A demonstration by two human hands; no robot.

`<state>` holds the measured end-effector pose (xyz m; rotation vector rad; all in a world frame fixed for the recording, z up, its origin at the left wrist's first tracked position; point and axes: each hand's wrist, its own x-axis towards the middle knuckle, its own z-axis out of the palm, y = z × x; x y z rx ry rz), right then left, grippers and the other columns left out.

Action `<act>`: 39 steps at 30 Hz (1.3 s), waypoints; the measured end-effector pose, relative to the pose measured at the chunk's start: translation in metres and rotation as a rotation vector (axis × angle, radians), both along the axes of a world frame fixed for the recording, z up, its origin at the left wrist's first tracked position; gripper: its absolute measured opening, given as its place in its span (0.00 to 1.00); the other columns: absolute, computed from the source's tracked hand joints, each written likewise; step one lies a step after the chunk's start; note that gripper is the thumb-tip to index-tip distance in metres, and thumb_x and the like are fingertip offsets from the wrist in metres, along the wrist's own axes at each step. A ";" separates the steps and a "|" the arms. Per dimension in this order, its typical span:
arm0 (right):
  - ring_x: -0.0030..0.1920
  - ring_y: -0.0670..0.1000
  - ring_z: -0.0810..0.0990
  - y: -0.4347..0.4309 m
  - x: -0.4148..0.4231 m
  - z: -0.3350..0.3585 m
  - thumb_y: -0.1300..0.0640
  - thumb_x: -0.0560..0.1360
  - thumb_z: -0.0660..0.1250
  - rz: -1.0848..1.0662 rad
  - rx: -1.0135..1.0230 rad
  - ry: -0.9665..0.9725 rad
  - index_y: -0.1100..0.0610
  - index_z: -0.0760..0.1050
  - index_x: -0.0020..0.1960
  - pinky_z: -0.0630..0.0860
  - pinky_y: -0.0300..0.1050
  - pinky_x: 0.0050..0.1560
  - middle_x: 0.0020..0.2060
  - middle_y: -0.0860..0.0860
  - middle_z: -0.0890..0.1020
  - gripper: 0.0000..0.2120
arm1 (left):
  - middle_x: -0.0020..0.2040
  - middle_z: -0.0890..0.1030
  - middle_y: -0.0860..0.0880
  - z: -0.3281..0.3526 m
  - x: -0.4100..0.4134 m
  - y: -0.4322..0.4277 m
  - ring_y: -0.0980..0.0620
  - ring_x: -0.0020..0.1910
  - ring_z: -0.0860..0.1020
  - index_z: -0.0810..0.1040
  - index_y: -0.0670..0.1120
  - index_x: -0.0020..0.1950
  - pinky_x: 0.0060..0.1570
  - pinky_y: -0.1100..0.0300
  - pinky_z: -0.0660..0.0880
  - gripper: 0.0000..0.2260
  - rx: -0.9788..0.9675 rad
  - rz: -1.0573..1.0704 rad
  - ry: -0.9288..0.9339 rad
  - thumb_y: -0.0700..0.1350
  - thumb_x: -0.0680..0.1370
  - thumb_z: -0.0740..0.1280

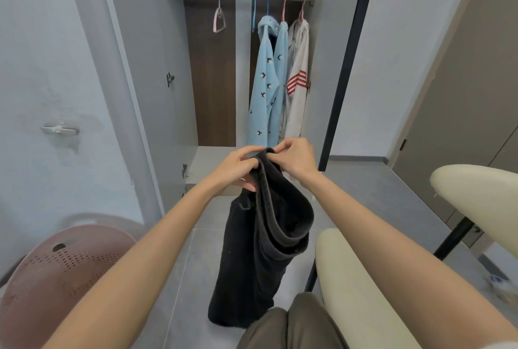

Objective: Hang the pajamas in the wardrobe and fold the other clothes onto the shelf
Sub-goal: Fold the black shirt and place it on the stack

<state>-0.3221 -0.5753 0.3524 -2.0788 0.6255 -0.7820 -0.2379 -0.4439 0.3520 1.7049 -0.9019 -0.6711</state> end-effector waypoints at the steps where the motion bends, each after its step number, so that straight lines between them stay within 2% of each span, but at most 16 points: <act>1: 0.31 0.46 0.82 0.000 -0.001 0.000 0.56 0.67 0.78 0.017 0.021 0.001 0.51 0.77 0.30 0.79 0.39 0.38 0.28 0.46 0.81 0.11 | 0.47 0.80 0.42 -0.002 0.000 -0.001 0.48 0.37 0.82 0.72 0.50 0.66 0.37 0.54 0.82 0.19 0.006 0.004 0.003 0.36 0.77 0.56; 4: 0.32 0.46 0.83 0.002 -0.006 0.001 0.56 0.67 0.77 0.113 0.108 -0.006 0.50 0.80 0.32 0.79 0.35 0.35 0.29 0.47 0.83 0.08 | 0.44 0.81 0.42 -0.005 0.000 -0.004 0.50 0.35 0.82 0.74 0.47 0.60 0.33 0.57 0.80 0.14 -0.010 0.029 0.022 0.36 0.77 0.57; 7: 0.46 0.54 0.84 0.003 -0.012 0.002 0.58 0.70 0.74 0.205 0.252 -0.009 0.55 0.83 0.42 0.81 0.38 0.42 0.41 0.53 0.85 0.02 | 0.40 0.81 0.44 -0.008 0.002 -0.007 0.52 0.31 0.82 0.75 0.45 0.55 0.29 0.61 0.78 0.10 -0.029 0.089 0.040 0.36 0.77 0.59; 8: 0.49 0.54 0.83 0.002 -0.014 0.002 0.59 0.72 0.73 0.237 0.271 0.007 0.56 0.83 0.48 0.81 0.38 0.44 0.44 0.53 0.85 0.05 | 0.40 0.81 0.44 -0.010 0.004 -0.008 0.52 0.30 0.82 0.75 0.44 0.55 0.29 0.61 0.78 0.10 -0.031 0.116 0.050 0.36 0.77 0.59; 10: 0.53 0.48 0.81 -0.001 -0.021 0.000 0.60 0.75 0.69 0.302 0.260 0.041 0.53 0.79 0.55 0.77 0.37 0.48 0.49 0.48 0.83 0.08 | 0.40 0.81 0.43 -0.013 0.008 -0.009 0.52 0.30 0.82 0.75 0.43 0.55 0.30 0.62 0.78 0.10 -0.037 0.175 0.085 0.36 0.77 0.59; 12: 0.57 0.42 0.77 -0.001 -0.031 -0.003 0.57 0.76 0.66 0.378 0.207 0.078 0.49 0.74 0.54 0.72 0.38 0.55 0.54 0.43 0.80 0.08 | 0.41 0.80 0.42 -0.016 0.011 -0.009 0.52 0.29 0.82 0.75 0.41 0.54 0.29 0.63 0.78 0.10 -0.050 0.229 0.135 0.35 0.76 0.59; 14: 0.57 0.37 0.74 -0.001 -0.041 -0.011 0.51 0.76 0.67 0.456 0.093 0.161 0.46 0.73 0.54 0.69 0.39 0.56 0.54 0.39 0.77 0.08 | 0.42 0.80 0.41 -0.019 0.015 -0.010 0.51 0.31 0.82 0.75 0.40 0.54 0.29 0.63 0.78 0.11 -0.064 0.257 0.170 0.34 0.75 0.58; 16: 0.56 0.38 0.73 -0.001 -0.050 -0.023 0.43 0.72 0.71 0.502 -0.094 0.277 0.43 0.72 0.56 0.70 0.43 0.58 0.55 0.39 0.75 0.15 | 0.43 0.80 0.41 -0.020 0.016 -0.012 0.50 0.35 0.82 0.76 0.40 0.54 0.30 0.62 0.78 0.11 -0.079 0.269 0.190 0.33 0.75 0.58; 18: 0.64 0.44 0.68 -0.003 -0.055 -0.038 0.36 0.66 0.72 0.484 -0.211 0.412 0.39 0.70 0.59 0.68 0.49 0.66 0.64 0.43 0.70 0.25 | 0.44 0.80 0.41 -0.021 0.017 -0.014 0.49 0.38 0.82 0.76 0.40 0.54 0.31 0.61 0.79 0.11 -0.100 0.272 0.208 0.33 0.75 0.58; 21: 0.74 0.54 0.55 -0.003 -0.058 -0.059 0.31 0.61 0.73 0.389 -0.194 0.526 0.39 0.70 0.64 0.60 0.58 0.73 0.75 0.48 0.55 0.34 | 0.47 0.79 0.42 -0.020 0.017 -0.016 0.47 0.43 0.82 0.77 0.43 0.50 0.33 0.60 0.79 0.11 -0.154 0.263 0.264 0.32 0.76 0.58; 24: 0.72 0.54 0.58 0.001 -0.059 -0.074 0.34 0.62 0.74 0.409 -0.092 0.469 0.41 0.73 0.62 0.61 0.52 0.72 0.70 0.44 0.59 0.31 | 0.48 0.79 0.41 -0.017 0.016 -0.018 0.44 0.47 0.81 0.77 0.44 0.49 0.34 0.59 0.80 0.13 -0.189 0.254 0.328 0.31 0.76 0.57; 28: 0.65 0.49 0.64 0.012 -0.059 -0.096 0.39 0.62 0.77 0.385 0.068 0.386 0.41 0.73 0.59 0.64 0.45 0.66 0.62 0.44 0.63 0.27 | 0.46 0.79 0.42 -0.016 0.010 -0.021 0.47 0.41 0.83 0.78 0.45 0.49 0.35 0.59 0.79 0.15 -0.205 0.176 0.365 0.31 0.75 0.55; 30: 0.60 0.47 0.66 0.020 -0.057 -0.105 0.43 0.64 0.76 0.347 0.113 0.341 0.39 0.71 0.54 0.67 0.40 0.60 0.59 0.45 0.63 0.22 | 0.46 0.79 0.42 -0.015 0.007 -0.022 0.47 0.41 0.83 0.78 0.44 0.50 0.36 0.58 0.79 0.15 -0.211 0.137 0.369 0.31 0.75 0.55; 33: 0.54 0.46 0.70 0.028 -0.051 -0.110 0.50 0.65 0.75 0.255 0.130 0.258 0.45 0.73 0.51 0.70 0.31 0.47 0.55 0.47 0.65 0.17 | 0.46 0.79 0.43 -0.012 0.006 -0.023 0.48 0.41 0.82 0.77 0.44 0.49 0.35 0.59 0.79 0.15 -0.237 0.151 0.385 0.31 0.76 0.55; 36: 0.48 0.45 0.72 0.030 -0.047 -0.110 0.52 0.65 0.73 0.191 0.104 0.227 0.49 0.75 0.45 0.74 0.33 0.43 0.53 0.48 0.64 0.11 | 0.46 0.79 0.43 -0.011 0.005 -0.021 0.49 0.39 0.82 0.76 0.44 0.50 0.34 0.60 0.79 0.14 -0.287 0.175 0.434 0.31 0.76 0.54; 39: 0.53 0.50 0.71 0.034 -0.043 -0.114 0.50 0.65 0.73 0.142 0.063 0.227 0.49 0.73 0.49 0.76 0.43 0.54 0.53 0.47 0.63 0.16 | 0.46 0.77 0.42 -0.010 0.001 -0.021 0.49 0.38 0.83 0.75 0.42 0.51 0.33 0.60 0.79 0.13 -0.361 0.186 0.542 0.30 0.77 0.54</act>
